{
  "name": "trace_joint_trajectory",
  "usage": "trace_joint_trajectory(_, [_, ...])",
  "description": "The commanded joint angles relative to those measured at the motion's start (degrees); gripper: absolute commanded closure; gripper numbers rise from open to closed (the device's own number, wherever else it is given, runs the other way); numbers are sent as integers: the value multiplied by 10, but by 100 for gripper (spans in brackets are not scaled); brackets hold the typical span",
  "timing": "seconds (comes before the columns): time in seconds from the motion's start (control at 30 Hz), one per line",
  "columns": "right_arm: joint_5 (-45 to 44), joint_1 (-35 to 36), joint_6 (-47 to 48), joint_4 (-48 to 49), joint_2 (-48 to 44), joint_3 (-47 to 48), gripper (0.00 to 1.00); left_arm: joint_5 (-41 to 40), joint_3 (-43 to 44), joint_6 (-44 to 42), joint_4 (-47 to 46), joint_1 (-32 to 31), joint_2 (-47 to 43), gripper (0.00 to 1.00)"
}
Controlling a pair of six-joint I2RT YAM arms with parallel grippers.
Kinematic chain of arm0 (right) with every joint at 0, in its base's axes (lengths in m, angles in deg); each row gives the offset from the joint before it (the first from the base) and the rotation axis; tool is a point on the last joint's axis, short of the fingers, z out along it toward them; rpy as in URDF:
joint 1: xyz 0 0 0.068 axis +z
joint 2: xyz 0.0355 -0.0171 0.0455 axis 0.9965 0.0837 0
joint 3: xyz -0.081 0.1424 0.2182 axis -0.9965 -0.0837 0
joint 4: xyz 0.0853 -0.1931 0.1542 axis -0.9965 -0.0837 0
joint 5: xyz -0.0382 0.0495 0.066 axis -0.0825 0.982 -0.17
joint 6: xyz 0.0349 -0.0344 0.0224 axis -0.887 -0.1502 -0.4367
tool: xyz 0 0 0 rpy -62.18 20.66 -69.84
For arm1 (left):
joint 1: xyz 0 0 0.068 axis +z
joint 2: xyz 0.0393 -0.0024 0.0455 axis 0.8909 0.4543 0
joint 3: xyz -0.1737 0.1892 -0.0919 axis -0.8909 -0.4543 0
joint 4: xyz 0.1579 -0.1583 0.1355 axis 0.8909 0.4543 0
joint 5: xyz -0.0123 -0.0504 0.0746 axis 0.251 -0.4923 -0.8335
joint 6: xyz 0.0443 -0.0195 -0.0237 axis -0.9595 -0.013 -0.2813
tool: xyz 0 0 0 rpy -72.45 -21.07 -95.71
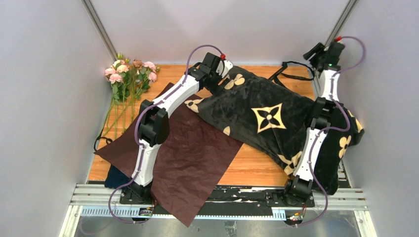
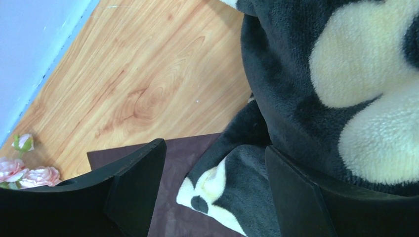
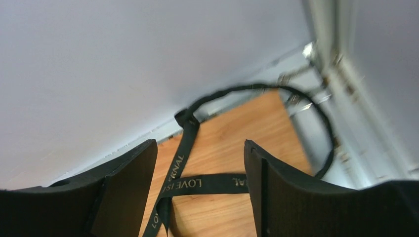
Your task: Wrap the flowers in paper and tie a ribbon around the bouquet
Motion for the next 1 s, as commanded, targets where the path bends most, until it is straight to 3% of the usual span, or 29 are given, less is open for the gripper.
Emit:
trace_joint_trajectory(0.0, [-35, 48, -130, 39, 51, -5, 30, -28, 0, -7, 6, 0, -10, 18])
trace_joint_trajectory(0.2, [-96, 94, -205, 47, 122, 23, 29, -54, 5, 0, 9, 17, 3, 18])
trace_joint_trajectory(0.37, [-283, 141, -193, -10, 130, 2, 30, -64, 5, 3, 13, 28, 4, 18])
trace_joint_trajectory(0.43, [-318, 142, -197, -11, 134, -4, 30, -61, 4, 5, 18, 34, 1, 18])
trace_joint_trajectory(0.53, [-344, 139, -209, 37, 154, 3, 34, -71, -3, -1, 25, 41, -2, 18])
trace_joint_trajectory(0.67, [-304, 115, -263, 187, 175, 16, 31, -78, -6, -3, 27, 47, -3, 18])
trace_joint_trajectory(0.77, [-323, 85, -348, 217, 165, -4, 32, -80, -5, -7, 30, 51, -2, 18])
trace_joint_trajectory(0.97, [-355, 63, -424, 248, 204, 22, 32, -80, 19, -9, 37, 52, 12, 18])
